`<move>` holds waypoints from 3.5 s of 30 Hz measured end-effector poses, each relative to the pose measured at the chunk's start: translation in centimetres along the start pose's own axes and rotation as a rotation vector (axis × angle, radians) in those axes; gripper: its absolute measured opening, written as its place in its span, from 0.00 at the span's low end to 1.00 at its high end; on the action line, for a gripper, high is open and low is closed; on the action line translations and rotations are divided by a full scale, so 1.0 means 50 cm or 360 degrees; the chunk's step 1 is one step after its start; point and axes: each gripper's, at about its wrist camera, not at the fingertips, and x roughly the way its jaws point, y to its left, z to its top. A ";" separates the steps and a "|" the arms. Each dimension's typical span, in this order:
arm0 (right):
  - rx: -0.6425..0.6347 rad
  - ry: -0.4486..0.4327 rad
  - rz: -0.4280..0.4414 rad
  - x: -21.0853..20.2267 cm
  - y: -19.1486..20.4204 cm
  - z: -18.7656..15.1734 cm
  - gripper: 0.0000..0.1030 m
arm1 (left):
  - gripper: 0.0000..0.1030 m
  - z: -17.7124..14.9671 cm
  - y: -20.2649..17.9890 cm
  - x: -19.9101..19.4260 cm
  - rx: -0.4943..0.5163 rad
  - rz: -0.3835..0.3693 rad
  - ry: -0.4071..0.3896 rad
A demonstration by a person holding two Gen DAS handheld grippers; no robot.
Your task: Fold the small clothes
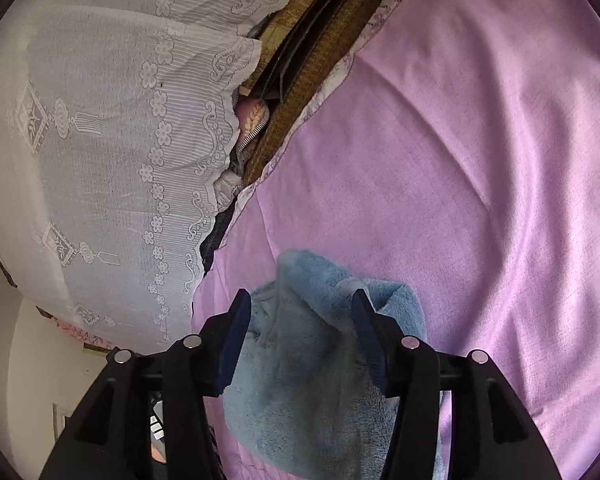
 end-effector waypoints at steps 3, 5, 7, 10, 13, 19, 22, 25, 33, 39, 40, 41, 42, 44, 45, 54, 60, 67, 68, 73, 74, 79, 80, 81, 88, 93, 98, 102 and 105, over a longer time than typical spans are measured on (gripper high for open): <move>-0.0255 -0.0041 -0.0117 -0.011 0.055 -0.015 0.41 | 0.84 -0.005 -0.025 -0.011 0.0113 0.0035 -0.0014; -0.0486 -0.0016 -0.0242 0.008 0.096 -0.043 0.27 | 0.84 -0.025 -0.060 -0.004 0.0271 0.0086 -0.0016; -0.0683 0.0026 -0.0348 0.040 0.126 -0.075 0.16 | 0.84 -0.050 -0.104 0.013 0.0460 0.0169 -0.0021; -0.0849 0.0097 -0.0452 0.098 0.144 -0.104 0.15 | 0.84 -0.085 -0.160 0.047 0.0730 0.0301 -0.0043; -0.0928 0.0078 -0.0571 0.140 0.140 -0.100 0.15 | 0.84 -0.094 -0.167 0.094 0.0808 0.0383 -0.0012; -0.0711 0.0012 -0.0710 0.152 0.038 -0.050 0.01 | 0.93 -0.076 -0.047 0.193 0.0535 0.0482 0.0131; -0.0718 -0.0009 -0.0681 0.157 0.012 -0.056 0.00 | 0.96 -0.083 -0.005 0.207 0.0410 0.0396 0.0128; -0.0780 -0.0031 -0.0719 0.162 0.017 -0.063 0.00 | 0.96 -0.085 -0.009 0.207 0.0436 0.0418 0.0110; -0.0749 -0.0098 -0.0673 0.092 0.078 -0.087 0.07 | 0.95 -0.094 -0.070 0.088 0.0590 0.0516 -0.0074; -0.0894 -0.0098 -0.0578 0.049 0.139 -0.187 0.10 | 0.95 -0.182 -0.137 0.043 0.0753 0.0455 -0.0130; -0.0906 -0.0087 -0.0586 0.048 0.137 -0.202 0.11 | 0.95 -0.196 -0.137 0.051 0.0768 0.0475 -0.0110; -0.0911 -0.0083 -0.0605 0.047 0.131 -0.214 0.15 | 0.95 -0.207 -0.131 0.063 0.0762 0.0497 -0.0078; -0.0902 -0.0076 -0.0635 0.047 0.118 -0.223 0.17 | 0.95 -0.218 -0.118 0.077 0.0739 0.0522 -0.0040; -0.0838 -0.0031 -0.0668 0.047 0.079 -0.233 0.15 | 0.96 -0.240 -0.084 0.095 0.0683 0.0529 -0.0011; -0.0823 -0.0005 -0.0665 0.047 0.060 -0.238 0.13 | 0.96 -0.245 -0.068 0.100 0.0647 0.0495 -0.0007; -0.0914 -0.0042 -0.0665 0.038 0.099 -0.228 0.17 | 0.96 -0.196 -0.060 0.052 0.0496 0.0394 -0.0059; -0.0998 -0.0068 -0.0669 0.099 0.149 -0.158 0.18 | 0.96 -0.105 -0.087 0.086 0.0550 0.0503 -0.0114; -0.0969 -0.0080 -0.0791 0.167 0.127 -0.091 0.28 | 0.96 -0.086 -0.034 0.196 0.0471 0.0655 0.0035; -0.0948 -0.0070 -0.0815 0.174 0.112 -0.086 0.28 | 0.96 -0.089 -0.029 0.197 0.0453 0.0635 0.0016; -0.0993 -0.0083 -0.0829 0.194 0.071 -0.098 0.28 | 0.96 -0.099 -0.027 0.203 0.0478 0.0633 -0.0031; -0.1033 -0.0089 -0.0864 0.199 0.077 -0.104 0.29 | 0.96 -0.101 -0.026 0.202 0.0471 0.0629 -0.0031; -0.1056 -0.0066 -0.0907 0.200 0.088 -0.101 0.29 | 0.96 -0.099 -0.029 0.191 0.0453 0.0645 -0.0022; -0.1037 -0.0061 -0.0901 0.194 0.092 -0.098 0.29 | 0.96 -0.101 -0.032 0.184 0.0464 0.0658 -0.0026; -0.1020 -0.0058 -0.0894 0.187 0.098 -0.098 0.31 | 0.96 -0.102 -0.037 0.176 0.0475 0.0670 -0.0031; -0.1054 -0.0084 -0.0785 0.118 0.165 -0.158 0.39 | 0.96 -0.132 -0.072 0.098 0.0478 0.0636 -0.0082; -0.1069 -0.0026 -0.0726 0.087 0.180 -0.230 0.41 | 0.96 -0.177 -0.112 0.059 0.0518 0.0580 -0.0081; -0.0972 0.0062 -0.0713 0.083 0.153 -0.271 0.42 | 0.96 -0.236 -0.138 0.070 0.0593 0.0586 -0.0014; -0.0921 0.0099 -0.0714 0.089 0.129 -0.280 0.42 | 0.96 -0.268 -0.136 0.096 0.0610 0.0615 0.0028; -0.0922 0.0121 -0.0718 0.101 0.117 -0.280 0.42 | 0.96 -0.272 -0.124 0.107 0.0574 0.0600 0.0035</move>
